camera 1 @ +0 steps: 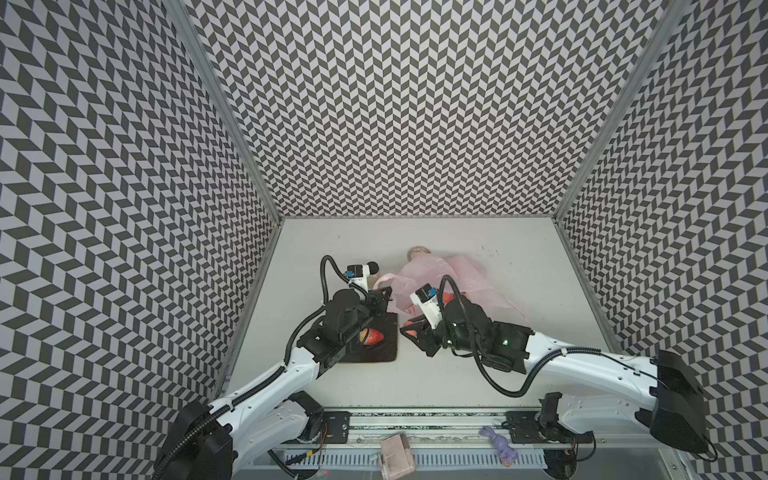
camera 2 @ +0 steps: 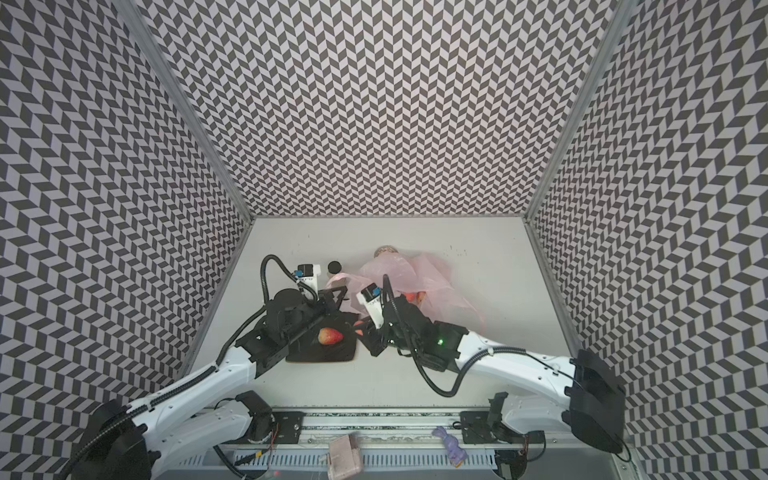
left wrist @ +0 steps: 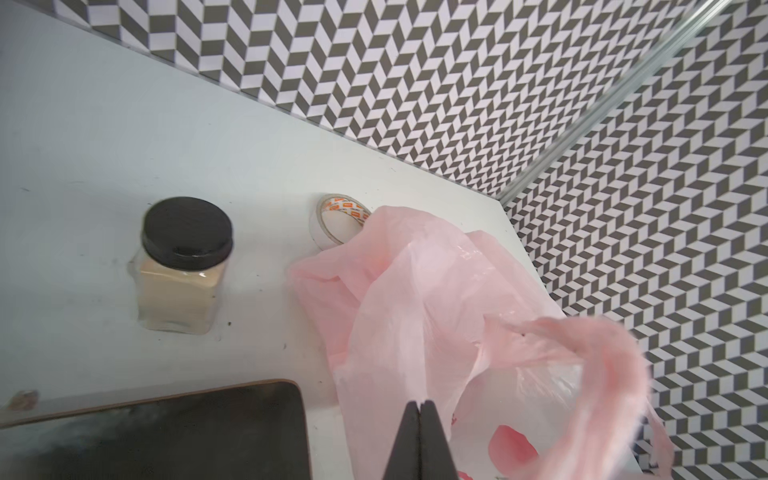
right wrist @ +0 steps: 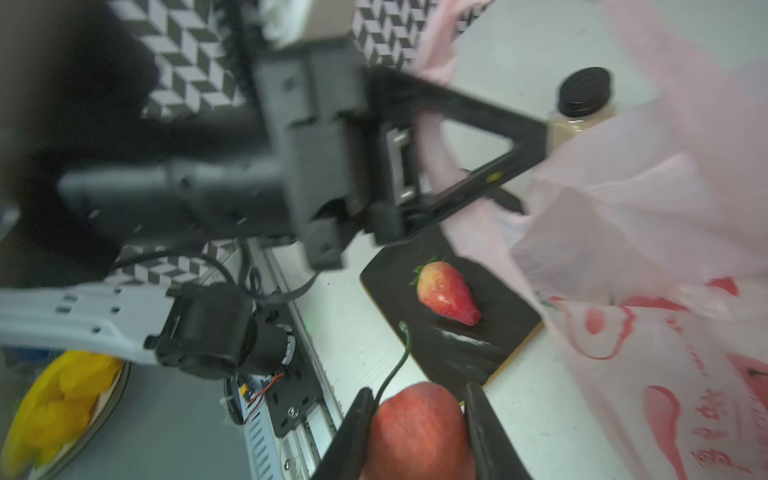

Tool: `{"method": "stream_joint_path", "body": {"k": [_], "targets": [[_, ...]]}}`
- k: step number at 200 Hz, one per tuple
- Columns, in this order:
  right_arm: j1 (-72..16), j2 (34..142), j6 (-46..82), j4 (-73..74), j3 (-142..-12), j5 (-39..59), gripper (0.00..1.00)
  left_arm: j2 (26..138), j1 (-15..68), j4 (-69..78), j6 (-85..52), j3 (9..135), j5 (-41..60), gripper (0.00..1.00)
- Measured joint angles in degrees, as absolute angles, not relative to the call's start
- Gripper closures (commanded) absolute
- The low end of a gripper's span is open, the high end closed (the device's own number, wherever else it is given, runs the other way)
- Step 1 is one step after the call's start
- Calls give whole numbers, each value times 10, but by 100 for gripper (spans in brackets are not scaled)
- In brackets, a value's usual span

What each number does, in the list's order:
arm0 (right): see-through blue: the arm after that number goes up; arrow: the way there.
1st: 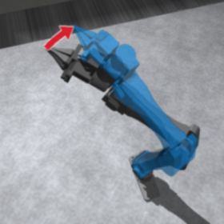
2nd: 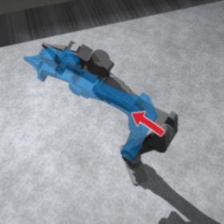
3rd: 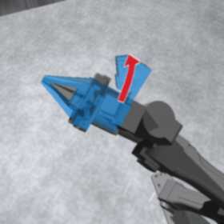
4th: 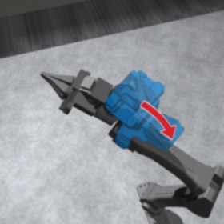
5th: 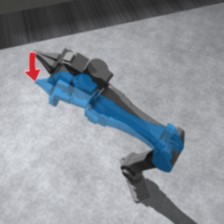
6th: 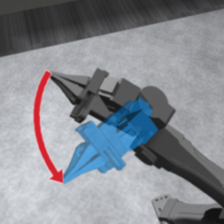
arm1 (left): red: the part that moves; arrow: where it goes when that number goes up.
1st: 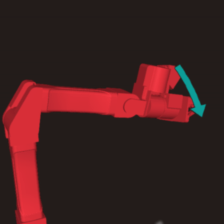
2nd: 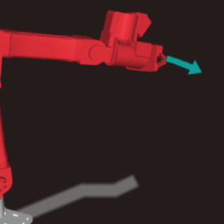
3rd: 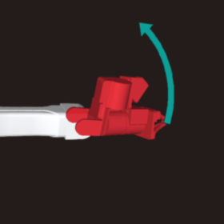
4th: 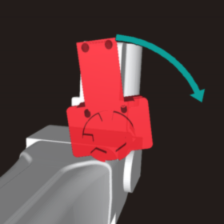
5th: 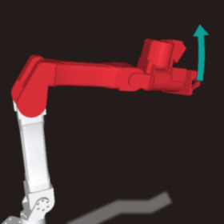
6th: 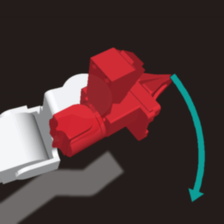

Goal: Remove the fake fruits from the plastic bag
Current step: 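Lower the small peach onto the black tray and open the right gripper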

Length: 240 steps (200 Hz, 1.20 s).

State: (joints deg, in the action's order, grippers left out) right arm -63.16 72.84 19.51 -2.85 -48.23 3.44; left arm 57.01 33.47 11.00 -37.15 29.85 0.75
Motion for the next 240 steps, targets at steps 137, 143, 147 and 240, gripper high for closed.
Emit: {"method": "stream_joint_path", "body": {"k": [137,143,147,240], "targets": [[-719,1077,75,218,-585,-29,76,584,284,69,-340,351,45,100],[-719,1089,72,228,-591,-34,76,584,283,59,-336,356,45,100],[-719,1096,70,233,-595,-39,76,584,283,54,-335,358,45,100],[-719,1220,43,289,-644,-124,57,575,278,12,-324,367,41,100]]}}
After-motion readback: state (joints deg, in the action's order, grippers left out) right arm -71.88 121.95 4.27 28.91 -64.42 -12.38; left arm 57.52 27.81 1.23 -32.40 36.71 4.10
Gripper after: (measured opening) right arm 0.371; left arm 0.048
